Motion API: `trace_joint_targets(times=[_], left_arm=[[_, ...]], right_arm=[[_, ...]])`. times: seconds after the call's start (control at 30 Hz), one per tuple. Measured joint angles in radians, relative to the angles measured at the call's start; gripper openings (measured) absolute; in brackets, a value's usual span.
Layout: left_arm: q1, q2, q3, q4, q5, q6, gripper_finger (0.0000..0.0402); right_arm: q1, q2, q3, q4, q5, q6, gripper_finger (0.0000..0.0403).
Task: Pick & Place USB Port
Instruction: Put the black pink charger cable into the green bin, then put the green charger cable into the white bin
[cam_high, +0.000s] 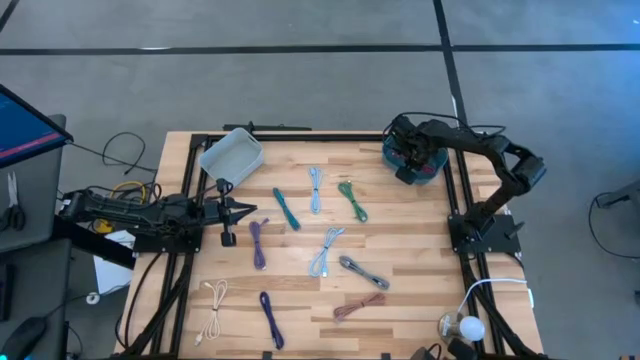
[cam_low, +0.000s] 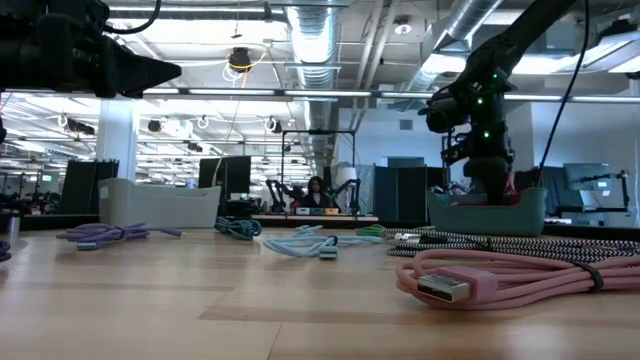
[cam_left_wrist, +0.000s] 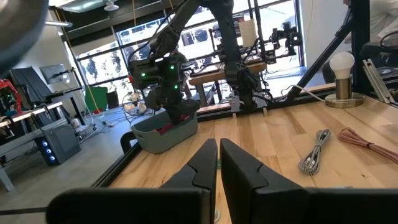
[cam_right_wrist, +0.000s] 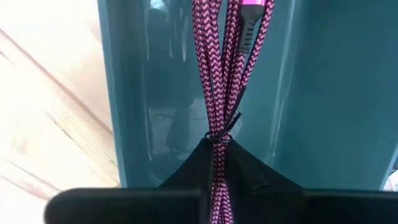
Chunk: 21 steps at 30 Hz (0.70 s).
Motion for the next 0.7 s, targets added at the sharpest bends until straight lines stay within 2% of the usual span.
trace_joint_targets(times=[0.23, 0.47, 0.7], left_arm=[[0.0, 0.0, 0.0, 0.0, 0.0, 0.0, 0.0021], [0.0, 0.0, 0.0, 0.0, 0.0, 0.0, 0.0021], [0.0, 0.0, 0.0, 0.0, 0.0, 0.0, 0.0021]], right_arm=[[0.0, 0.0, 0.0, 0.004, 0.003, 0.004, 0.0081], [0.009, 0.0, 0.012, -0.034, 0.003, 0.006, 0.0085], [0.088, 0.0, 0.128, -0.192, -0.005, 0.051, 0.0086]])
